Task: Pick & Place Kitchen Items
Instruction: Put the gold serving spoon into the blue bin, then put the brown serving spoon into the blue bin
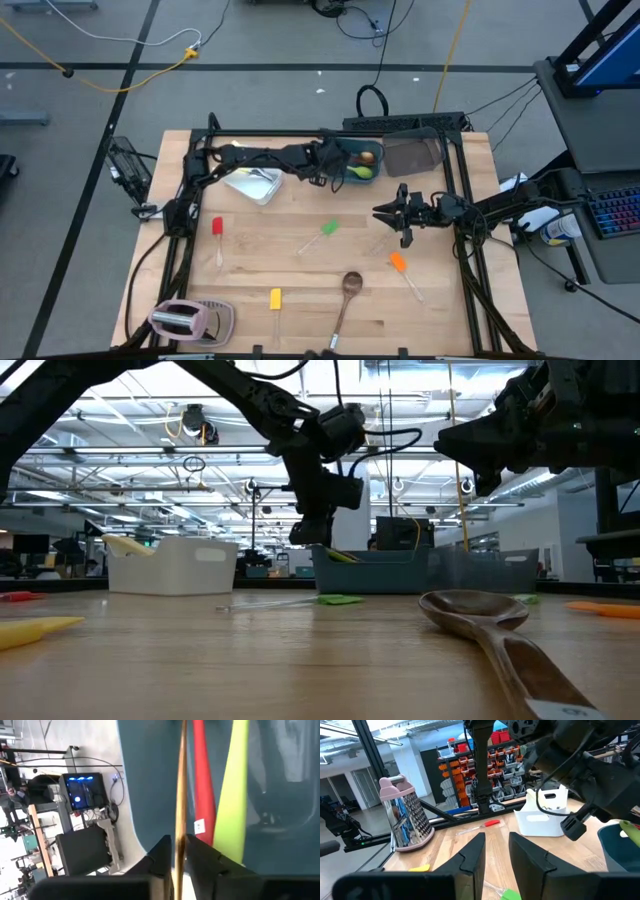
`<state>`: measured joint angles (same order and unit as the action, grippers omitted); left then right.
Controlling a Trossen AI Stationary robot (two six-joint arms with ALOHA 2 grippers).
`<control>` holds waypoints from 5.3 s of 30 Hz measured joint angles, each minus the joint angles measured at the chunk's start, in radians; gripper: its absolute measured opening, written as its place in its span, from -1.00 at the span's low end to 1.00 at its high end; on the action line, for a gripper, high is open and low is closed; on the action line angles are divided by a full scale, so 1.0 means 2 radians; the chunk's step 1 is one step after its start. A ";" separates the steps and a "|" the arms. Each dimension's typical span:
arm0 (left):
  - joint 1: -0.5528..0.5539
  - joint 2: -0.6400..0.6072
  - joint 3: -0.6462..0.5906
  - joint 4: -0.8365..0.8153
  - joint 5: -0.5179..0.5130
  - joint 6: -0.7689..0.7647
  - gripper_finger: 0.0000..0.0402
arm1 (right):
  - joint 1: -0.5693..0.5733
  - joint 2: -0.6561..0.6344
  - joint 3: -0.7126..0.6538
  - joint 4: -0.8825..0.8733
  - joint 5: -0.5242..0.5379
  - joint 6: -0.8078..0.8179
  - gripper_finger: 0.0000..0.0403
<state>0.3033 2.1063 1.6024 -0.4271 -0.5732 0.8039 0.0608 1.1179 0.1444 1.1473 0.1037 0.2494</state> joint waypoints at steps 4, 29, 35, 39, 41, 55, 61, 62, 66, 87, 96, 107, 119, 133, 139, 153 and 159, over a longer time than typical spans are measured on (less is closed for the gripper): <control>0.005 0.000 0.000 0.005 -0.005 0.001 -0.45 | 0.000 0.000 0.000 0.000 0.000 0.008 -0.62; -0.055 -0.215 0.000 -0.204 0.129 -0.368 -0.41 | 0.078 0.021 0.051 -0.009 -0.002 -0.123 -0.46; -0.096 -0.269 0.000 -0.243 0.128 -0.394 -0.46 | 0.114 0.069 0.150 -0.167 0.002 -0.133 -0.22; -0.126 -0.287 0.000 -0.277 0.129 -0.421 -0.46 | 0.137 0.115 0.252 -0.347 0.017 -0.133 -0.16; -0.140 -0.291 0.000 -0.290 0.126 -0.433 -0.46 | 0.143 0.137 0.298 -0.412 0.000 -0.133 -0.15; -0.209 -0.309 -0.042 -0.310 0.051 -0.552 -0.46 | 0.176 0.299 0.367 -0.427 -0.146 -0.134 -0.15; -0.239 -0.309 -0.043 -0.309 0.051 -0.571 -0.46 | 0.184 0.366 0.367 -0.347 -0.172 -0.133 -0.15; -0.242 -0.308 -0.043 -0.309 0.051 -0.574 -0.46 | 0.185 0.373 0.367 -0.338 -0.172 -0.135 -0.15; -0.254 -0.309 -0.043 -0.309 0.050 -0.575 -0.46 | 0.188 0.398 0.367 -0.332 -0.171 -0.168 -0.15; -0.260 -0.308 -0.043 -0.310 0.030 -0.556 -0.46 | 0.126 0.410 0.368 -0.388 -0.155 -0.251 -0.83; -0.258 -0.308 -0.042 -0.310 -0.011 -0.547 -0.46 | 0.102 0.385 0.366 -0.414 -0.150 -0.235 -0.83; -0.228 -0.308 -0.042 -0.309 -0.013 -0.521 -0.46 | 0.085 0.231 0.365 -0.568 0.006 -0.244 -0.83; -0.190 -0.371 -0.069 -0.210 -0.003 -0.427 -0.46 | 0.044 0.110 0.366 -0.668 0.094 -0.263 -0.83; -0.121 -0.387 -0.386 0.349 0.175 -0.334 -0.46 | -0.019 0.096 0.366 -0.681 0.092 -0.264 -0.80; -0.104 -0.354 -0.399 0.387 0.239 -0.339 -0.46 | -0.038 0.096 0.366 -0.670 0.091 -0.264 -0.80; -0.093 -0.251 -0.372 0.432 0.289 -0.227 0.05 | -0.059 0.096 0.366 -0.639 0.032 -0.266 -0.80; -0.093 -0.221 -0.369 0.437 0.286 -0.217 0.28 | -0.066 0.096 0.366 -0.635 0.025 -0.266 -0.80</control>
<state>0.1168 1.6637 0.8653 0.4470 -0.0006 0.3707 -0.0720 1.3098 0.8764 -0.1221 0.1547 -0.2817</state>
